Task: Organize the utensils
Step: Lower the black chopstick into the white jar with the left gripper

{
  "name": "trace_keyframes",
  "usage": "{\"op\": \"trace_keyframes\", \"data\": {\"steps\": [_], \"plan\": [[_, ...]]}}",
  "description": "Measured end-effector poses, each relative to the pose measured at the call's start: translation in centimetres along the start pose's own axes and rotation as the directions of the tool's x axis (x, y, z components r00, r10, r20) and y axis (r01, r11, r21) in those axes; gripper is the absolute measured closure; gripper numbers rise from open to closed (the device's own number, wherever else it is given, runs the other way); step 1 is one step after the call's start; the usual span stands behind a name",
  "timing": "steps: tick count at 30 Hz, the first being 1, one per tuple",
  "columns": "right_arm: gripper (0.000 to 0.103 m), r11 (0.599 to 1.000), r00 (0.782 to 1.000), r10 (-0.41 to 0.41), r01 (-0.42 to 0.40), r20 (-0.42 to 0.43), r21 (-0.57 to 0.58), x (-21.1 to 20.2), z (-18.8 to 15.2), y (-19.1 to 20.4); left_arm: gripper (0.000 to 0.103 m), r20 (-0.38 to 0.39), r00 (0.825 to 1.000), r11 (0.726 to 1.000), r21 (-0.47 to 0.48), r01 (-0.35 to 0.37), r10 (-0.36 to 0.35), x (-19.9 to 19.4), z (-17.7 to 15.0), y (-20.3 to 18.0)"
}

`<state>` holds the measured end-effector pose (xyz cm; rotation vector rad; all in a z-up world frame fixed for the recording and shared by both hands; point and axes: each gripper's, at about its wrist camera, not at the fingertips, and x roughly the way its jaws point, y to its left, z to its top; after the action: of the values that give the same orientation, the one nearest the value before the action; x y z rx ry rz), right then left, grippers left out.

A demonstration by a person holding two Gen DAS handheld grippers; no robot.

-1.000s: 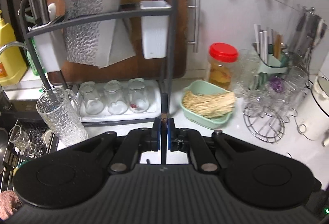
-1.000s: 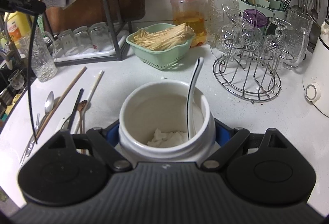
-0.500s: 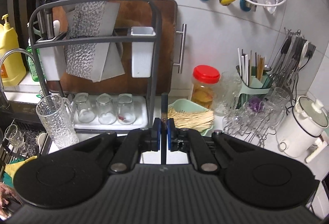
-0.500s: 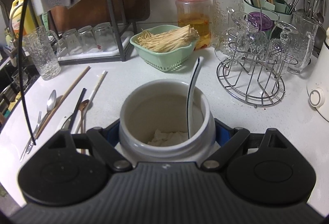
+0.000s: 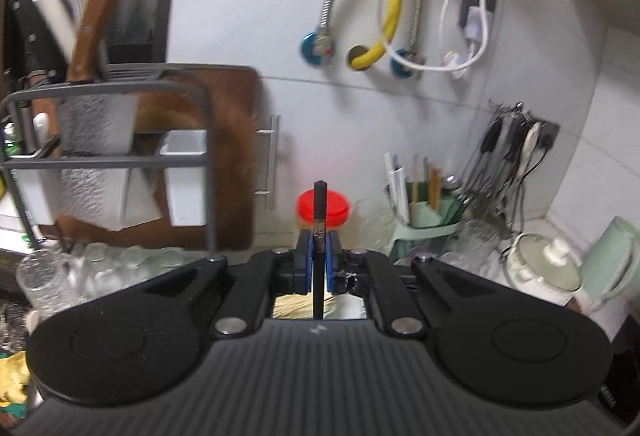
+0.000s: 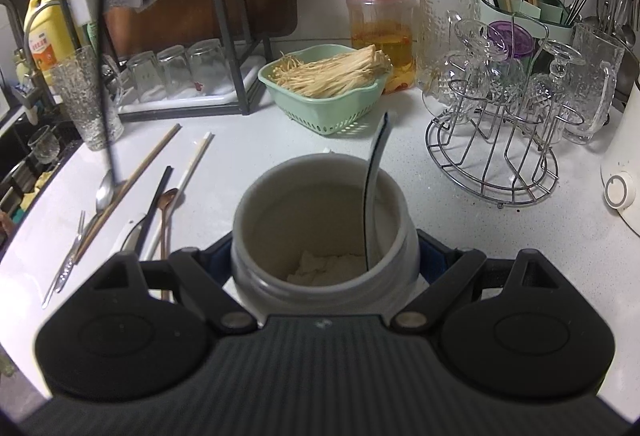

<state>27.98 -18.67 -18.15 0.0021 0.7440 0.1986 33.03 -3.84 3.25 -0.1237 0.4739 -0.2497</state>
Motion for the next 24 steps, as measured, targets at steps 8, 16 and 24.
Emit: {"op": "trace_keyframes", "data": {"steps": [8,16,24], "plan": [[0.012,1.0,1.0,0.005,-0.005,0.026,0.005,-0.1,-0.3,0.0,0.096,0.002,0.998,0.997,0.029,0.066,-0.066,1.9,-0.4,-3.6],[0.012,1.0,0.998,0.018,-0.018,0.062,0.004,-0.3,-0.8,-0.2,0.096,0.008,0.992,0.985,0.122,0.124,-0.126,3.3,-3.2,-6.4],[0.012,1.0,0.996,0.031,-0.031,0.078,-0.004,-0.4,-1.0,-0.3,0.096,-0.092,0.988,0.978,0.156,0.138,-0.125,4.8,-6.8,-7.3]]}}
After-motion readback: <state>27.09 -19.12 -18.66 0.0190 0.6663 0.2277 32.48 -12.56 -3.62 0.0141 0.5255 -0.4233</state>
